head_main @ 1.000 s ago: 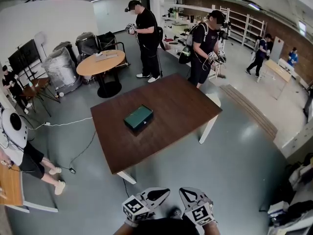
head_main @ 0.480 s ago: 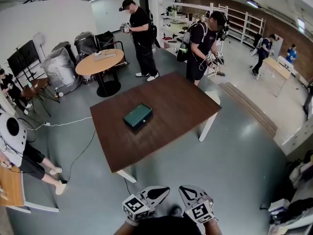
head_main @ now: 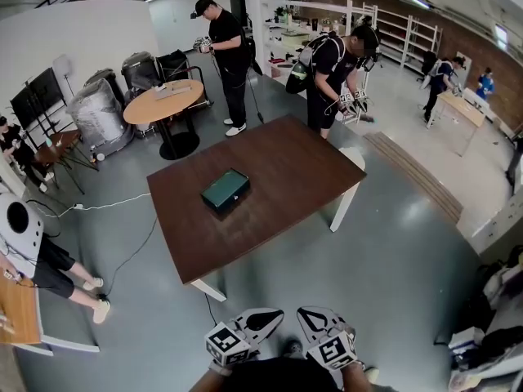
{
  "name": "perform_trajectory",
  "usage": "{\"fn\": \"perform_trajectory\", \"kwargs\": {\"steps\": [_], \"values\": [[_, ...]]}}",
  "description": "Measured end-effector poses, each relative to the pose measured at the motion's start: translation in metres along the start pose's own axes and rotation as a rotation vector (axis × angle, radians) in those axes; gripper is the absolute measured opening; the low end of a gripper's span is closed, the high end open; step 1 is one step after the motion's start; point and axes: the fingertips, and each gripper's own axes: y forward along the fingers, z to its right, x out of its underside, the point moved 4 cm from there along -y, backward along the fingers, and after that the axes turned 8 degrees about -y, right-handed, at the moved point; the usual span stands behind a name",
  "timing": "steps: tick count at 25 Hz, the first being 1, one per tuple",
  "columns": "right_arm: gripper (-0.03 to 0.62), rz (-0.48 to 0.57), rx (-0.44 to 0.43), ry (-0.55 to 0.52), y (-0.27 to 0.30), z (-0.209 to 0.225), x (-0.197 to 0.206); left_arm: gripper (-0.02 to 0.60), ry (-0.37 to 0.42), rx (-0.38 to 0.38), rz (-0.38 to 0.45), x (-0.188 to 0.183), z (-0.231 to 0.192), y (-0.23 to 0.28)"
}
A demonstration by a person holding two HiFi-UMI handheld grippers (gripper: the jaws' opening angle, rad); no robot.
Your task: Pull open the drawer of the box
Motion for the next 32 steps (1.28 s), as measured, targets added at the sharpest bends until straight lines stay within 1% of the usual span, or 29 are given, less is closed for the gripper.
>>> {"fn": "perform_trajectory", "kwargs": {"steps": [9,16,18,23,27,30,32], "values": [[-0.012,-0.014,0.005,0.012,-0.027,0.011,0.032,0.006,0.005,0.022,-0.016,0.014,0.027,0.034],[-0.012,-0.007,0.003,0.016,-0.049,0.024,0.05,0.006,-0.002,0.017,-0.019,0.023,0.043,0.06],[-0.012,-0.014,0.01,0.017,-0.056,0.027,0.062,0.006,-0.006,0.03,-0.018,0.03,0.051,0.072],[-0.012,-0.042,0.06,0.036,-0.072,0.036,0.088,0.006,0.005,0.078,-0.042,0.046,0.067,0.093],[-0.012,-0.064,0.068,0.047,-0.082,0.032,0.098,0.006,0.014,0.098,-0.044,0.054,0.075,0.099],[-0.012,-0.061,0.053,0.033,-0.083,0.025,0.1,0.006,0.033,0.092,-0.04,0.056,0.075,0.101],[-0.012,-0.069,0.039,0.031,-0.084,0.02,0.104,0.006,0.03,0.086,-0.04,0.06,0.077,0.101]]}}
